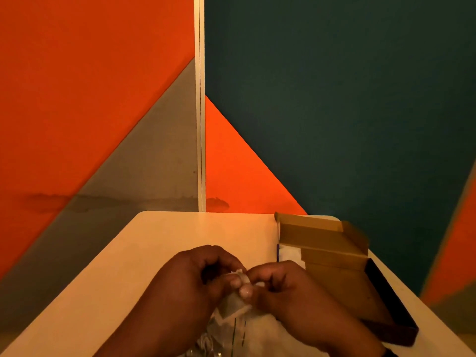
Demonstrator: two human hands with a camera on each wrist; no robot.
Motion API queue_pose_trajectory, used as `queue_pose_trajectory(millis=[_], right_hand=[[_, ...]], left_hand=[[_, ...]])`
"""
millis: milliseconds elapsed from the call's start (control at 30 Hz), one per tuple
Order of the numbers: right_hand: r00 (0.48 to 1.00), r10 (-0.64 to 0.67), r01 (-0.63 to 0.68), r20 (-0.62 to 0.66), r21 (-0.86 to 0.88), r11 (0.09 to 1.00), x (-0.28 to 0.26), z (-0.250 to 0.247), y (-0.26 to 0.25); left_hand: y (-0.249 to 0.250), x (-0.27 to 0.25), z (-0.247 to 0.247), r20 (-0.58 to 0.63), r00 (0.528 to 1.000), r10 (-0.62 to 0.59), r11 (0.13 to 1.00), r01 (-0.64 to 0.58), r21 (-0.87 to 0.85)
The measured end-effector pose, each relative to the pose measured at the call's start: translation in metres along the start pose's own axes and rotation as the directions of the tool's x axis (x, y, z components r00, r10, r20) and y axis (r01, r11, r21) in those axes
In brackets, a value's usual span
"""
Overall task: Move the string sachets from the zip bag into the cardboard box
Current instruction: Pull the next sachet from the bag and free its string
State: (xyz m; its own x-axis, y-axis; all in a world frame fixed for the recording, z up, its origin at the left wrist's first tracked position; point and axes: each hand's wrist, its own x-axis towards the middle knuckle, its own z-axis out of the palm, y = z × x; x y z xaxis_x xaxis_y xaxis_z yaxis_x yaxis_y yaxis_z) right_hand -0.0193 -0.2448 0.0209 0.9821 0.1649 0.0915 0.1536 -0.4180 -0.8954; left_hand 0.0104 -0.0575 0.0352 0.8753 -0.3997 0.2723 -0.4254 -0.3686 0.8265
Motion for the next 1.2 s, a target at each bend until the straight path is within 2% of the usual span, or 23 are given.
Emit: queue_pose_trajectory(millis=[67, 167, 367, 433, 500, 567, 667, 800, 933, 1000, 1067, 1200], right_hand=[[0.999, 0.007, -0.008, -0.036, -0.042, 0.999, 0.001, 0.002, 0.001], [0.997, 0.049, -0.046, -0.057, 0.039, 0.998, 0.0, -0.002, 0.0], [0.977, 0.034, -0.027, -0.209, 0.038, 0.999, 0.002, -0.011, 0.007], [0.989, 0.01, -0.003, -0.149, 0.047, 0.999, 0.002, -0.01, 0.007], [1.0, -0.001, 0.002, -0.011, 0.08, 0.997, 0.0, -0.003, 0.002], [0.999, -0.01, 0.009, 0.048, 0.021, 1.0, 0.001, 0.001, 0.003], [1.0, 0.005, -0.005, 0.012, 0.007, 1.0, 0.002, 0.003, 0.004], [0.996, 0.071, -0.066, -0.044, 0.107, 0.992, 0.0, -0.003, 0.001], [0.99, 0.083, -0.079, -0.11, 0.043, 0.996, 0.0, -0.01, 0.004], [0.994, 0.085, -0.078, -0.069, 0.096, 0.992, 0.0, -0.01, 0.003], [0.998, 0.057, -0.059, 0.024, 0.11, 0.992, -0.002, -0.005, 0.0], [0.999, 0.048, -0.048, 0.015, -0.018, 0.999, -0.001, 0.002, 0.0]], left_hand=[[0.001, -0.001, 0.0, -0.015, 1.0, 0.022, 0.998, -0.021, 0.061], [0.0, -0.001, -0.007, -0.05, 0.999, 0.009, 0.997, -0.005, 0.082], [-0.007, 0.001, -0.014, -0.064, 0.998, -0.01, 0.993, 0.017, 0.116], [-0.006, 0.0, -0.012, -0.038, 0.999, -0.003, 0.996, 0.006, 0.087], [-0.002, -0.001, -0.008, -0.012, 1.0, 0.007, 0.999, -0.006, 0.046], [-0.001, -0.001, -0.004, -0.017, 1.0, 0.026, 0.998, -0.025, 0.052], [-0.001, -0.002, -0.004, -0.026, 0.999, 0.027, 0.996, -0.025, 0.084], [-0.001, -0.003, -0.007, -0.041, 0.999, 0.011, 0.995, -0.007, 0.097], [-0.003, -0.002, -0.008, -0.071, 0.997, -0.013, 0.996, 0.019, 0.086], [-0.004, -0.001, -0.006, -0.068, 0.997, -0.024, 0.996, 0.029, 0.079], [-0.002, 0.0, -0.002, -0.062, 0.998, -0.018, 0.997, 0.023, 0.08], [-0.003, 0.002, 0.008, -0.116, 0.993, -0.028, 0.999, 0.032, 0.034]])
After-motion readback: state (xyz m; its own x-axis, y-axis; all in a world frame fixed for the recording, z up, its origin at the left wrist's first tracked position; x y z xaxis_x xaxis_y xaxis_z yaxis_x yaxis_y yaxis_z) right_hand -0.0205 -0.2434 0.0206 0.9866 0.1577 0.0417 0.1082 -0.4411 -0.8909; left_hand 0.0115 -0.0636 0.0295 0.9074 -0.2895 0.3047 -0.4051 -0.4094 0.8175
